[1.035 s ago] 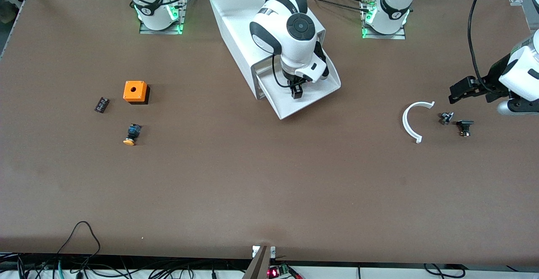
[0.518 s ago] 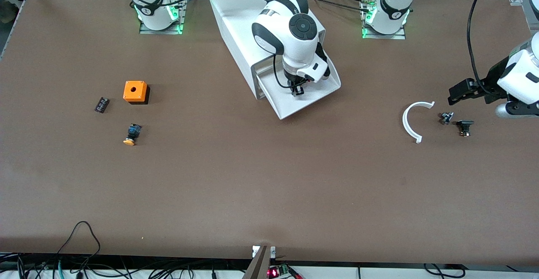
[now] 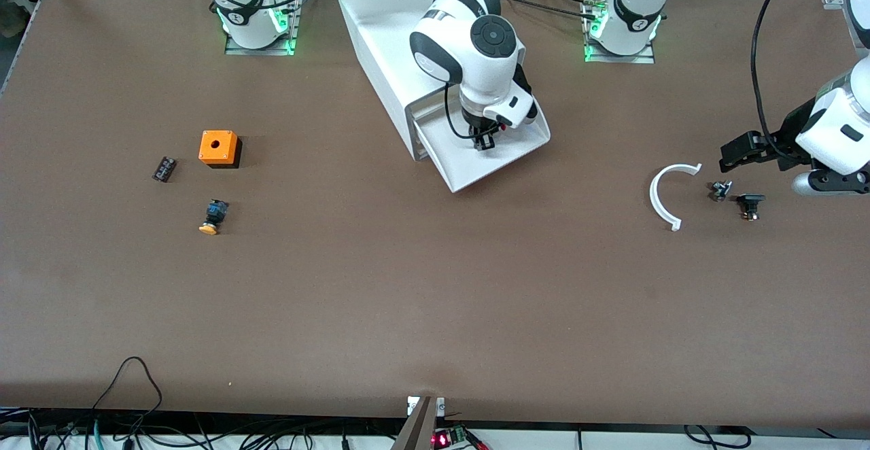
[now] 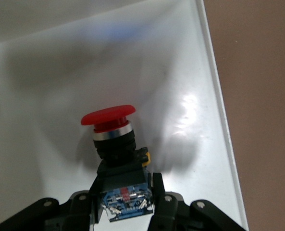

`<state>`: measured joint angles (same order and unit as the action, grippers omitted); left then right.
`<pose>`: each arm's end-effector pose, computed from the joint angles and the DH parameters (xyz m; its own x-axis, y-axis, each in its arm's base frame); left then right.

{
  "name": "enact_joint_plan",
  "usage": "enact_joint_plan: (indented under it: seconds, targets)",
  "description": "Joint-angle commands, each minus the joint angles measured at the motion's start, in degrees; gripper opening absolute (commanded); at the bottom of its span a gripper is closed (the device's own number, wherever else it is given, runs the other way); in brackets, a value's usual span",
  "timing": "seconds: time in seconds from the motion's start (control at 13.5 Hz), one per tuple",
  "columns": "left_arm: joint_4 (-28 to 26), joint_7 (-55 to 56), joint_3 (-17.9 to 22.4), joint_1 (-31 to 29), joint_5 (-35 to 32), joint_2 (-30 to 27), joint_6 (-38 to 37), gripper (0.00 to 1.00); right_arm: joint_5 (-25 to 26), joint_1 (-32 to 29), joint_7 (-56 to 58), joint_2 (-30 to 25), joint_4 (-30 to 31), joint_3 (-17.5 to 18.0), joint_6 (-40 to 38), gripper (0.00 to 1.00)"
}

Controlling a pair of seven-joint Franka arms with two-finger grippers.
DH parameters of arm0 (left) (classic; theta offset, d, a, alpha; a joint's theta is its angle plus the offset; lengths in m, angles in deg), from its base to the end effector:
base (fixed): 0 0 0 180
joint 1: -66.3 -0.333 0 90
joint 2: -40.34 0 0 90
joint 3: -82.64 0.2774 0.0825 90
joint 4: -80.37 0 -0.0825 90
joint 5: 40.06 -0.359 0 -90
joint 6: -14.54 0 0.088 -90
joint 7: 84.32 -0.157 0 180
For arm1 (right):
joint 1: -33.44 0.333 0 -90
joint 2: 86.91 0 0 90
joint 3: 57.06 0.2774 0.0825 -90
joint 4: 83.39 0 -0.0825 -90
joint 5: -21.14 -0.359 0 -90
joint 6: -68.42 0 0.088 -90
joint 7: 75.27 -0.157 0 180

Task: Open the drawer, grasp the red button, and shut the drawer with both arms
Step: 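Lift the red button out with the right gripper while the left gripper approaches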

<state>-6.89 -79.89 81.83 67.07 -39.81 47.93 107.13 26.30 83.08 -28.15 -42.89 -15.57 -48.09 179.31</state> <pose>0.5646 -0.0159 0.4886 0.9980 0.0500 -0.0398 0.0502 -0.9987 0.0032 0.3938 0.5812 0.2638 -0.2609 0.9653 0.0125 0.9650 0.2611 -0.0229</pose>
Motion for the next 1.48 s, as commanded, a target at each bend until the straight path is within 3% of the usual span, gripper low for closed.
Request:
enact_joint_plan:
  seconds: [0.0,0.3,0.52,0.74,1.04,1.4]
  targets:
    - [0.8,-1.2,0.3,0.3,0.6,0.8,-0.3,1.00,1.3,0.4,-3.8,-0.1,-3.3,0.2,-1.1,0.16]
    - [0.7,-1.2,0.3,0.3,0.6,0.8,0.6,1.00,2.1,-0.8,-12.3,-3.7,-4.5,-0.4,-0.8,0.16]
    - [0.6,-1.1,-0.1,0.3,0.5,2.0,1.0,1.00,2.4,-3.5,-26.4,-6.9,-5.1,-1.6,-0.2,0.16]
    - [-2.8,-0.1,-0.5,0.6,0.6,3.0,5.8,1.00,2.1,-8.7,-39.7,-9.7,-4.5,-2.5,-1.0,0.16]
    - [-8.1,9.2,-3.0,1.9,0.5,4.6,12.8,1.00,2.1,-18.9,-62.3,-15.0,4.9,-2.7,-1.7,0.16]
    - [-23.3,25.7,-9.2,4.2,0.5,6.2,34.8,1.00,2.2,-31.2,-64.2,-19.3,16.9,-2.7,-3.0,0.17]
